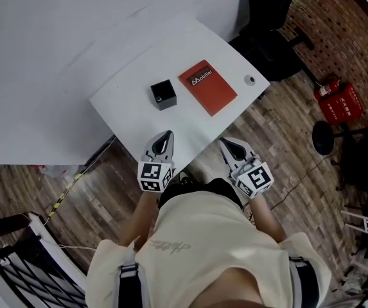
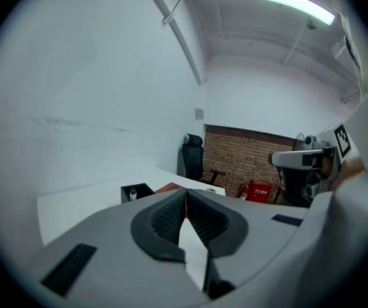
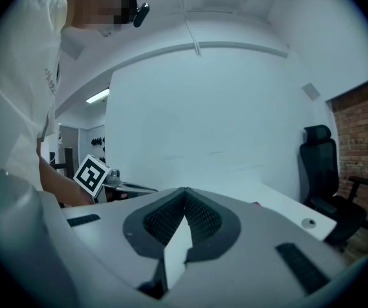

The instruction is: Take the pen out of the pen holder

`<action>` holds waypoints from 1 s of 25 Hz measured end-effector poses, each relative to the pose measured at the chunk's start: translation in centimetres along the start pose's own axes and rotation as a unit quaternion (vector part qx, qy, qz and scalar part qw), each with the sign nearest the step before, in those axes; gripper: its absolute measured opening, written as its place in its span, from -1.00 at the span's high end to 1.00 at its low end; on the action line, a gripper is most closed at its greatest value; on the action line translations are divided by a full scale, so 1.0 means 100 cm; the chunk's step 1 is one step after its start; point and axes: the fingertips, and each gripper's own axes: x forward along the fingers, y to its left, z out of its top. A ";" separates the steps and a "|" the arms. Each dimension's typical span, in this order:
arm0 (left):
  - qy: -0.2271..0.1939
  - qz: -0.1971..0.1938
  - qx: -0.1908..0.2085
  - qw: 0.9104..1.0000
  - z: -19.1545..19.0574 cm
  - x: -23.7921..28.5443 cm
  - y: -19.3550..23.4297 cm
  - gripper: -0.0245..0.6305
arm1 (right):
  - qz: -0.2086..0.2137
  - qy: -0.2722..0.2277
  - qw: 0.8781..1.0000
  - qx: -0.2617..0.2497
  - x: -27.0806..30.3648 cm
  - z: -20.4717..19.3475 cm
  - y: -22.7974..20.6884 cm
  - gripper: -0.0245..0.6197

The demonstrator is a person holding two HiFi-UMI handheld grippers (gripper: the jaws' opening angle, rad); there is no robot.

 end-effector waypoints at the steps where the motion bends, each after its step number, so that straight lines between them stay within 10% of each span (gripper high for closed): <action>1: 0.000 0.006 -0.002 1.000 0.000 -0.001 0.003 0.87 | 0.005 0.003 1.000 0.005 0.004 -0.002 0.000 0.90; 25: -0.005 0.216 -0.033 0.976 0.031 0.045 0.058 0.87 | 0.247 0.015 0.969 -0.019 0.127 0.013 -0.083 0.90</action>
